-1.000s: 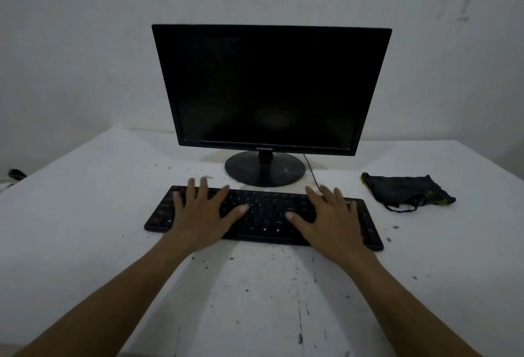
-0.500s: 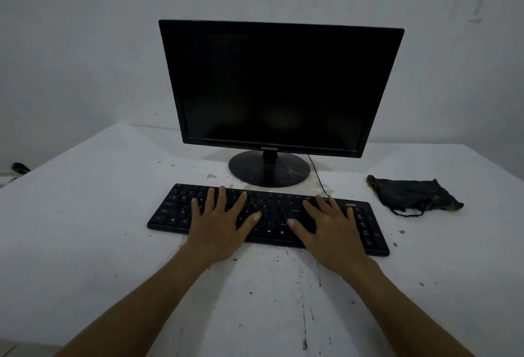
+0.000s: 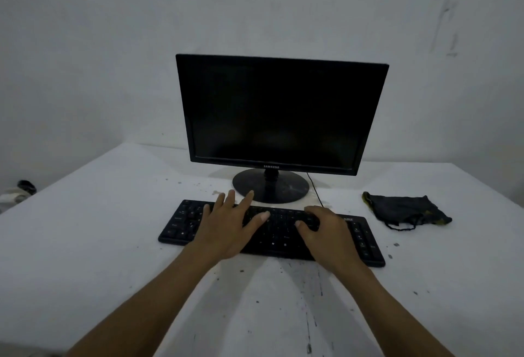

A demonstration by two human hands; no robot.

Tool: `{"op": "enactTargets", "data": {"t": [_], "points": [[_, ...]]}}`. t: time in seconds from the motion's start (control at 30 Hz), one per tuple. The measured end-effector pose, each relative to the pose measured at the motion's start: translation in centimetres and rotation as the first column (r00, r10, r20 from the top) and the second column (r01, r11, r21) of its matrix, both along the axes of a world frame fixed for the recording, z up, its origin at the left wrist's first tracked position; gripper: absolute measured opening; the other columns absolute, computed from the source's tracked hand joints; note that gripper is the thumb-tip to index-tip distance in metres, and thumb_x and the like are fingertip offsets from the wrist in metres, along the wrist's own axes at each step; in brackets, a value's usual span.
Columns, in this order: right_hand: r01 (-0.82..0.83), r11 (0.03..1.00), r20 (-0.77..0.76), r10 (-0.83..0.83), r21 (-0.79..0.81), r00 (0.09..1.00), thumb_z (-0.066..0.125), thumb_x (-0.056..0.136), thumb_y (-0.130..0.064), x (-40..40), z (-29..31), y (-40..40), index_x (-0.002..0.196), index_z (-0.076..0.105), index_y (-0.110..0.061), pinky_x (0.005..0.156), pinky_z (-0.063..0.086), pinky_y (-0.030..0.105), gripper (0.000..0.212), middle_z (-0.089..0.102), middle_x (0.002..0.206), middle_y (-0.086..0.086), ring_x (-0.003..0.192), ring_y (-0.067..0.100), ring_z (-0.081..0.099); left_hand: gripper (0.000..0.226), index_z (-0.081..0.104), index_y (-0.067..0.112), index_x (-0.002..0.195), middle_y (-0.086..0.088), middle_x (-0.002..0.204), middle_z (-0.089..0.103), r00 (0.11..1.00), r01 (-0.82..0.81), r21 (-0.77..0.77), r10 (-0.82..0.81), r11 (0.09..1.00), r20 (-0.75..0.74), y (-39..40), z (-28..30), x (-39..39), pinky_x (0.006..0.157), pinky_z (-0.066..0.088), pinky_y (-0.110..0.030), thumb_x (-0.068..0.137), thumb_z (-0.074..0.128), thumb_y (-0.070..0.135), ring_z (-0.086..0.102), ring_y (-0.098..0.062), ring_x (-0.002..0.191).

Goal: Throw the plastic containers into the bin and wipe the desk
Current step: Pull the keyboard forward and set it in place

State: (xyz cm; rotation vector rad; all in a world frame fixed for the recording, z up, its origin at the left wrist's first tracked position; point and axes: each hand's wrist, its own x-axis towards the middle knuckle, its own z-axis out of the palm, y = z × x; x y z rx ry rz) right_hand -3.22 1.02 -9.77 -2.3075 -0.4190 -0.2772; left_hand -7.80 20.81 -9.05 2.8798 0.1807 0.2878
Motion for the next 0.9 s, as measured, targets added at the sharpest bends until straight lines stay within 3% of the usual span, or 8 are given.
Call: {"op": "enactTargets", "data": {"t": [0.13, 0.27, 0.4, 0.57, 0.73, 0.9], "points": [[0.005, 0.996, -0.018, -0.004, 0.085, 1.0, 0.061, 0.087, -0.029, -1.1, 1.7, 0.6, 0.126, 0.055, -0.016, 0.089, 0.034, 0.017, 0.042, 0.057, 0.127, 0.003, 0.113, 0.015, 0.051, 0.067, 0.024, 0.024, 0.146, -0.01, 0.153, 0.024, 0.996, 0.054, -0.151, -0.042, 0.987, 0.081, -0.4, 1.6, -0.1, 0.113, 0.023, -0.046, 0.09, 0.035, 0.06, 0.02, -0.025, 0.141], [-0.005, 0.977, 0.054, -0.007, 0.212, 0.999, 0.06, 0.088, -0.024, -1.3, 4.7, 0.8, 0.124, 0.055, -0.015, 0.088, 0.035, 0.017, 0.038, 0.057, 0.126, 0.003, 0.106, 0.01, 0.049, 0.047, 0.043, 0.02, 0.136, -0.006, 0.135, 0.051, 0.953, 0.198, -0.267, -0.121, 0.943, 0.277, -1.0, 4.3, -0.2, 0.101, 0.04, -0.034, 0.093, 0.05, 0.037, 0.047, -0.022, 0.122], [-0.008, 0.963, 0.117, -0.024, 0.269, 0.993, 0.058, 0.09, -0.027, -0.6, 8.6, 1.1, 0.132, 0.05, -0.016, 0.092, 0.031, 0.017, 0.045, 0.051, 0.135, 0.002, 0.123, 0.016, 0.046, 0.047, 0.044, 0.019, 0.135, -0.006, 0.133, 0.052, 0.932, 0.211, -0.294, -0.102, 0.932, 0.347, -1.3, 7.7, 0.2, 0.097, 0.042, -0.031, 0.092, 0.051, 0.037, 0.05, -0.019, 0.118], [-0.06, 0.961, 0.229, -0.004, 0.269, 0.973, 0.058, 0.09, -0.028, -0.5, 12.4, 1.7, 0.133, 0.049, -0.015, 0.092, 0.033, 0.019, 0.046, 0.052, 0.134, 0.003, 0.123, 0.017, 0.047, 0.048, 0.043, 0.019, 0.136, -0.007, 0.132, 0.051, 0.908, 0.221, -0.262, -0.1, 0.939, 0.407, -1.5, 11.8, 0.2, 0.09, 0.039, -0.026, 0.093, 0.05, 0.039, 0.049, -0.02, 0.118], [-0.098, 0.967, 0.274, 0.031, 0.233, 0.961, 0.059, 0.089, -0.028, -0.8, 13.1, 2.3, 0.132, 0.049, -0.014, 0.093, 0.035, 0.019, 0.046, 0.053, 0.132, 0.004, 0.122, 0.017, 0.048, 0.048, 0.042, 0.019, 0.136, -0.007, 0.13, 0.051, 0.912, 0.209, -0.236, -0.103, 0.949, 0.396, -1.5, 13.6, -0.1, 0.093, 0.041, -0.031, 0.092, 0.051, 0.037, 0.049, -0.022, 0.117], [-0.145, 0.989, 0.151, 0.137, 0.043, 0.979, 0.065, 0.084, -0.028, -0.9, 8.7, 2.2, 0.13, 0.052, -0.018, 0.096, 0.04, 0.027, 0.048, 0.055, 0.13, 0.003, 0.119, 0.021, 0.051, 0.038, 0.052, 0.021, 0.128, -0.004, 0.118, 0.056, 0.956, 0.271, -0.232, -0.234, 0.934, 0.175, -1.3, 10.0, -0.8, 0.093, 0.045, -0.034, 0.091, 0.056, 0.03, 0.055, -0.022, 0.107]]}}
